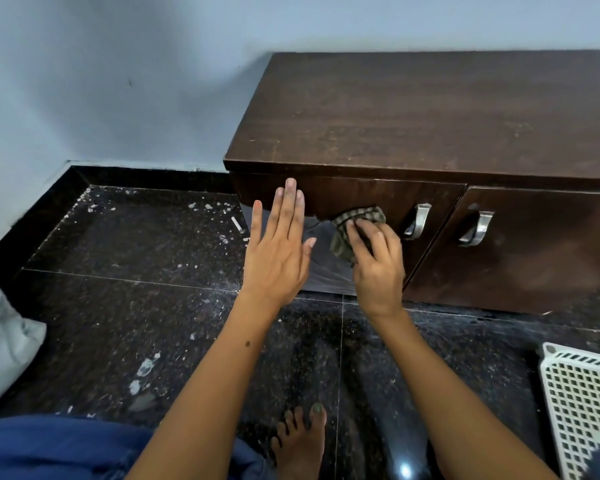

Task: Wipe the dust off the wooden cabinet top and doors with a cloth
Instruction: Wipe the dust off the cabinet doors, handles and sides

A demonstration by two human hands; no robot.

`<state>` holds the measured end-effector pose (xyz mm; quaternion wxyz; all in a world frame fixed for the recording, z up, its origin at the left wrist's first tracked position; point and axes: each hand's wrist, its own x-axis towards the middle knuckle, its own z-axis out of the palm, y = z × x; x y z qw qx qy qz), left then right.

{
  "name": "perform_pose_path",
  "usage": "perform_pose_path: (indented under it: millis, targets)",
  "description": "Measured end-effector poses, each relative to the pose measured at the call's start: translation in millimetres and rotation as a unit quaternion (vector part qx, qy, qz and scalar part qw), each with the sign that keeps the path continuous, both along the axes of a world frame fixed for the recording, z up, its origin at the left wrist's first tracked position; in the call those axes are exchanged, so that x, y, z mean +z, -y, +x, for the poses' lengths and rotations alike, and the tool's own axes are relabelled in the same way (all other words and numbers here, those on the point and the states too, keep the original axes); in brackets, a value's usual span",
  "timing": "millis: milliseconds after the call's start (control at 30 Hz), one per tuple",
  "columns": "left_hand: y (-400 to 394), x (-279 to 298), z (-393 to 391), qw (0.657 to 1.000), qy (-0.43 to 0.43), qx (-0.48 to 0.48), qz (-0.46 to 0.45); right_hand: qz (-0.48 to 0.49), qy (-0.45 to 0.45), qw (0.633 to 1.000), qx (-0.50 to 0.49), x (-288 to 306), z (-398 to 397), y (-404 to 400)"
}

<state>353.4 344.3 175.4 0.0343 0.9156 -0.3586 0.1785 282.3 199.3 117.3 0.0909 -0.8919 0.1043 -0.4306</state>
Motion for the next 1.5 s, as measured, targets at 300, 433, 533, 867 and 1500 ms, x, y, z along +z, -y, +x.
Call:
perform_pose_path:
  millis: [300,433,533,867,1500]
  targets:
    - [-2,2,2,1.000,-0.001,-0.006,-0.007,-0.006,-0.024,0.999,-0.025,-13,-9,13]
    - [-1,2,0,1.000,-0.012,-0.001,-0.007,-0.077,-0.129,0.988,0.020,-22,-18,15]
    - [-1,1,2,1.000,-0.010,0.000,-0.010,-0.014,-0.120,0.992,-0.020,-28,-33,23]
    - [-7,2,5,1.000,-0.025,-0.015,-0.011,-0.064,-0.165,0.984,0.031,-24,-9,-5]
    - [-11,0,7,0.999,-0.021,-0.017,-0.045,-0.062,-0.067,0.994,0.062,0,15,-15]
